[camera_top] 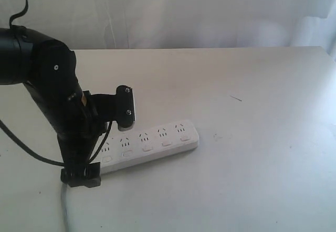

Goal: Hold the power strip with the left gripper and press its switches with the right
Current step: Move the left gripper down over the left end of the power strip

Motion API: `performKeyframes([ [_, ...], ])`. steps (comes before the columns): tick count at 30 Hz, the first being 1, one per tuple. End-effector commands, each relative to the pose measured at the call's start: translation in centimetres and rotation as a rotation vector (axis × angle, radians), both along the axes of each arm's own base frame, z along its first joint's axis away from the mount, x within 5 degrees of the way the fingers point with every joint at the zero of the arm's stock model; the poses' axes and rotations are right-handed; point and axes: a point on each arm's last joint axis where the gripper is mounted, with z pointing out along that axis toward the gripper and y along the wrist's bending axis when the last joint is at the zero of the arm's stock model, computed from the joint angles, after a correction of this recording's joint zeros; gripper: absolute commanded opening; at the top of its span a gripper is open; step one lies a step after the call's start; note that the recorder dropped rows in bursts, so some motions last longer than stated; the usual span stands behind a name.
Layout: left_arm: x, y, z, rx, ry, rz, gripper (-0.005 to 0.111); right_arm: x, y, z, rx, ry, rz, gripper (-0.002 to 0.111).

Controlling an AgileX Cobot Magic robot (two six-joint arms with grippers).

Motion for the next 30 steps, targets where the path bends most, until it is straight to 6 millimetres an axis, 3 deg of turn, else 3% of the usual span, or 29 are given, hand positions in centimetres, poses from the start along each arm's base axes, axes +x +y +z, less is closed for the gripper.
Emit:
performKeyframes([
  [1,-0.2,0.0,-0.1,-0.014,0.048,0.076,0.105,0.0,0.0,-0.1,-0.007,-0.003,-0.001,0.000],
  [9,1.6,0.5,-2.7,0.163,0.061,0.096,0.105,0.0,0.0,-0.1,-0.007,-0.003,-0.001,0.000],
  [17,4.0,-1.0,-2.9,0.116,-0.007,0.092,0.105,0.0,0.0,-0.1,-0.007,-0.003,-0.001,0.000],
  [30,4.7,-1.6,-6.0,0.133,0.067,0.116,0.105,0.0,0.0,-0.1,-0.007,-0.003,-0.001,0.000],
])
